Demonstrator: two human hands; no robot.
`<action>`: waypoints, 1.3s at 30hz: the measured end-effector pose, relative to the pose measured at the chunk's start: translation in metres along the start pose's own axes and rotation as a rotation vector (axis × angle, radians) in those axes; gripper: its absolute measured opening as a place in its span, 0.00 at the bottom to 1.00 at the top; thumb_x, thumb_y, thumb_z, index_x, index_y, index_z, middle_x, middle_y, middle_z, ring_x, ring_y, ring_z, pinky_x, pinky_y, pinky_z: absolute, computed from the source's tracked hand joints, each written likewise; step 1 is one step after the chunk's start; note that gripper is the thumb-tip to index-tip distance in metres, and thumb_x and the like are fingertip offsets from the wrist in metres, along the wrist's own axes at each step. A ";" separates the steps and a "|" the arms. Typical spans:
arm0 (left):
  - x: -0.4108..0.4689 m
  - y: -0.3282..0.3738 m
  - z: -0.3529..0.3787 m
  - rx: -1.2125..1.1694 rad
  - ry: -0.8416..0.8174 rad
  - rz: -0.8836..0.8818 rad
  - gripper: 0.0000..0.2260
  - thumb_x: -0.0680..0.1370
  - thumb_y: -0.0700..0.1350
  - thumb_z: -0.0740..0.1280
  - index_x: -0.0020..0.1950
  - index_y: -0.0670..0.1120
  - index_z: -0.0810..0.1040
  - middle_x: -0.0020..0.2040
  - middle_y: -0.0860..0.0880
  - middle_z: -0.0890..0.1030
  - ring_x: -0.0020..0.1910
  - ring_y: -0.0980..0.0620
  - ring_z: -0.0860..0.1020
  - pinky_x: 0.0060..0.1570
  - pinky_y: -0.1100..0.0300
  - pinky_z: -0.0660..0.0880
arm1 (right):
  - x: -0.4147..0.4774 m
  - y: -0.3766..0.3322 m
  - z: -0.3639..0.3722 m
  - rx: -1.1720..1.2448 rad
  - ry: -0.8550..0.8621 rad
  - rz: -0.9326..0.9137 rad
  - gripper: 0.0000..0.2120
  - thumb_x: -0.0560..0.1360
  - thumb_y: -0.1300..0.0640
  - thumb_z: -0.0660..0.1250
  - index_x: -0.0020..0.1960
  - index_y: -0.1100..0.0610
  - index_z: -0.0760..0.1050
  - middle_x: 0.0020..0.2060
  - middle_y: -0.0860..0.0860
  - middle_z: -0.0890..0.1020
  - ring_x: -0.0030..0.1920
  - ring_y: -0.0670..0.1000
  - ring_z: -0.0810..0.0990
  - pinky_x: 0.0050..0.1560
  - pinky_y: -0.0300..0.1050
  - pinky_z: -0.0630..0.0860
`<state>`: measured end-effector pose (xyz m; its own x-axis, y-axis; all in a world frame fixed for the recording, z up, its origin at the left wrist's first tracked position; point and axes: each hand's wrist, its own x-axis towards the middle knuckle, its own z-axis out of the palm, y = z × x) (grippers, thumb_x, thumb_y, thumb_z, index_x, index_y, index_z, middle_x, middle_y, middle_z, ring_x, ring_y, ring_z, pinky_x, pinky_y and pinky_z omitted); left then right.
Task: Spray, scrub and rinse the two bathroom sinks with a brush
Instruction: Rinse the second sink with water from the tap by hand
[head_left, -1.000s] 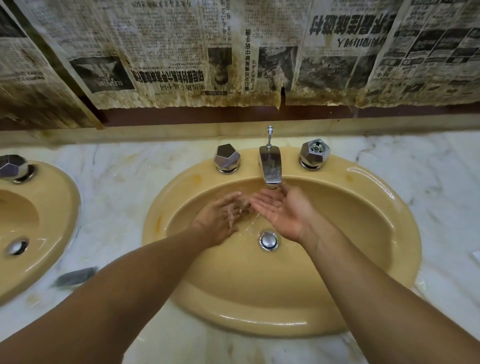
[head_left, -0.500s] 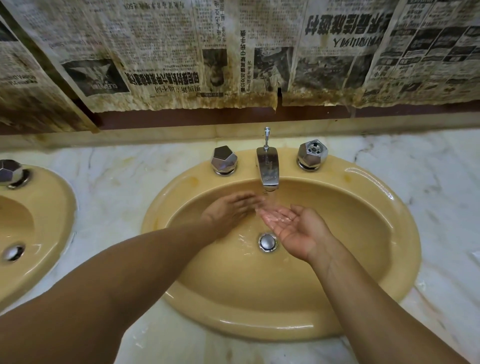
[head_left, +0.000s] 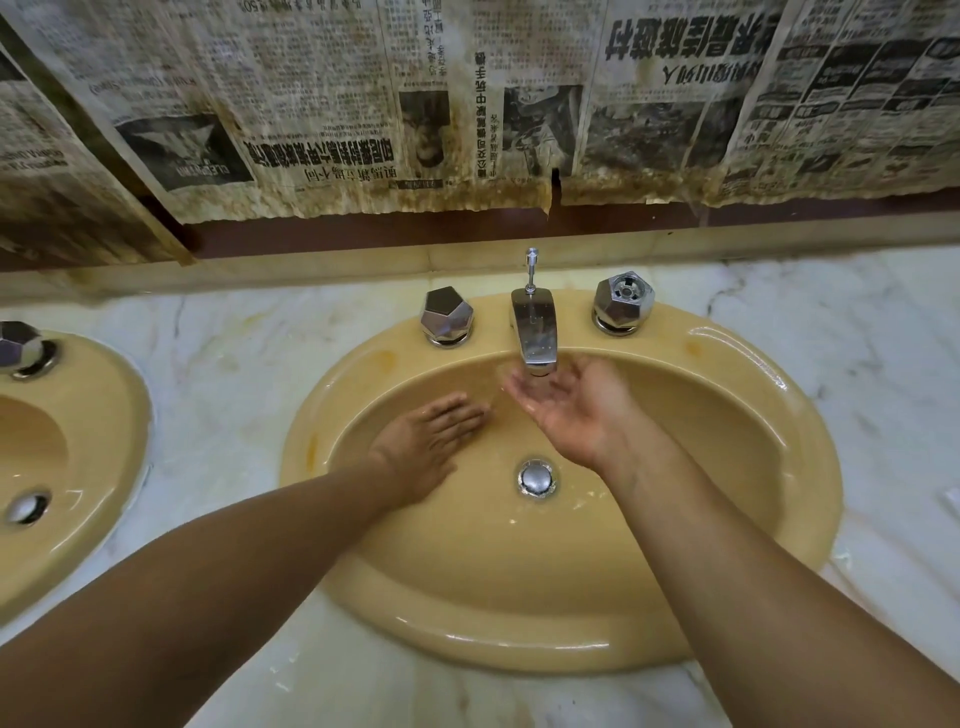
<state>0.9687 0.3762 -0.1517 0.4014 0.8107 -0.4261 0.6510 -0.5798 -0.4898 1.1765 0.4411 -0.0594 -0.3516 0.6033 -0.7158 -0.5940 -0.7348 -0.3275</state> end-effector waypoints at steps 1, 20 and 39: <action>-0.006 0.005 0.002 -0.071 -0.035 0.002 0.30 0.86 0.56 0.41 0.82 0.42 0.33 0.80 0.48 0.30 0.78 0.53 0.28 0.73 0.48 0.22 | 0.000 0.003 -0.006 -0.031 0.042 0.018 0.17 0.87 0.55 0.53 0.53 0.68 0.72 0.53 0.68 0.82 0.57 0.65 0.82 0.55 0.59 0.81; -0.048 0.041 -0.022 -0.511 -0.521 -0.054 0.34 0.85 0.62 0.43 0.83 0.44 0.37 0.83 0.47 0.34 0.81 0.50 0.33 0.79 0.46 0.32 | 0.000 0.022 -0.047 -0.316 0.103 0.021 0.19 0.86 0.58 0.55 0.60 0.73 0.76 0.53 0.68 0.83 0.50 0.64 0.85 0.48 0.53 0.83; -0.047 0.045 -0.022 -0.437 -0.460 -0.165 0.33 0.85 0.60 0.42 0.82 0.43 0.35 0.80 0.47 0.30 0.81 0.49 0.31 0.78 0.43 0.31 | 0.009 0.018 -0.047 -0.324 0.064 -0.015 0.21 0.87 0.52 0.55 0.60 0.70 0.76 0.54 0.68 0.84 0.54 0.64 0.85 0.53 0.56 0.83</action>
<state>0.9932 0.3141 -0.1372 0.0200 0.7129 -0.7010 0.9212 -0.2857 -0.2642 1.1970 0.4188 -0.1004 -0.2920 0.6018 -0.7434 -0.3344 -0.7924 -0.5101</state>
